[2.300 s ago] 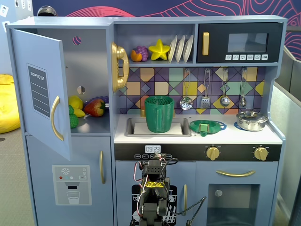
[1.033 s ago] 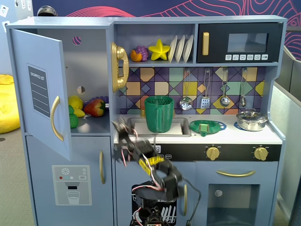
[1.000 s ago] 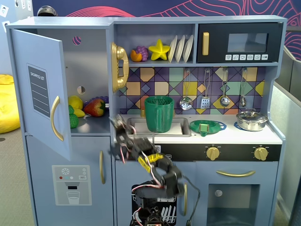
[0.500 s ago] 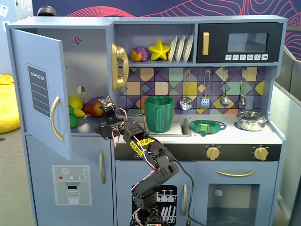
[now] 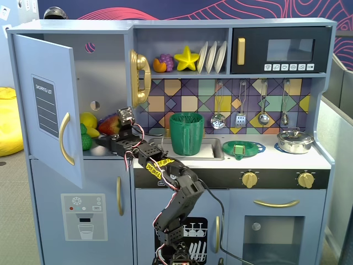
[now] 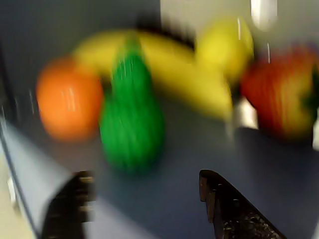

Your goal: Pick up the green pineapple from the left cabinet and place it in the green recipient

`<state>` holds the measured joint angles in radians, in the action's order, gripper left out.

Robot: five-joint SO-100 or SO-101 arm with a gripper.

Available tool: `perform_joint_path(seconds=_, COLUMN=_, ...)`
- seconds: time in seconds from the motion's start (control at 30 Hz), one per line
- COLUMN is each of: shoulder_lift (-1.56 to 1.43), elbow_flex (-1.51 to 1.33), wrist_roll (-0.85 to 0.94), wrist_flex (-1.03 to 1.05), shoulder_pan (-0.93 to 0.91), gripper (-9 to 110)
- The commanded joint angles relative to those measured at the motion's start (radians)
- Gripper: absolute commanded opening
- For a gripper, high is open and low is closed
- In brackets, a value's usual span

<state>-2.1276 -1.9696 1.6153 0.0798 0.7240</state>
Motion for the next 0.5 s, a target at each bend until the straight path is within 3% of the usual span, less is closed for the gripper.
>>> perform_joint_path(seconds=0.0, shoulder_lift=0.046, elbow_flex=0.012, wrist_roll=-0.009, wrist_flex=-0.146, shoulder_pan=0.008, gripper=27)
perform_joint_path(seconds=0.47, shoulder_lift=0.21, elbow_flex=0.017, wrist_roll=0.066, wrist_flex=-0.282, shoulder_pan=0.048, gripper=25)
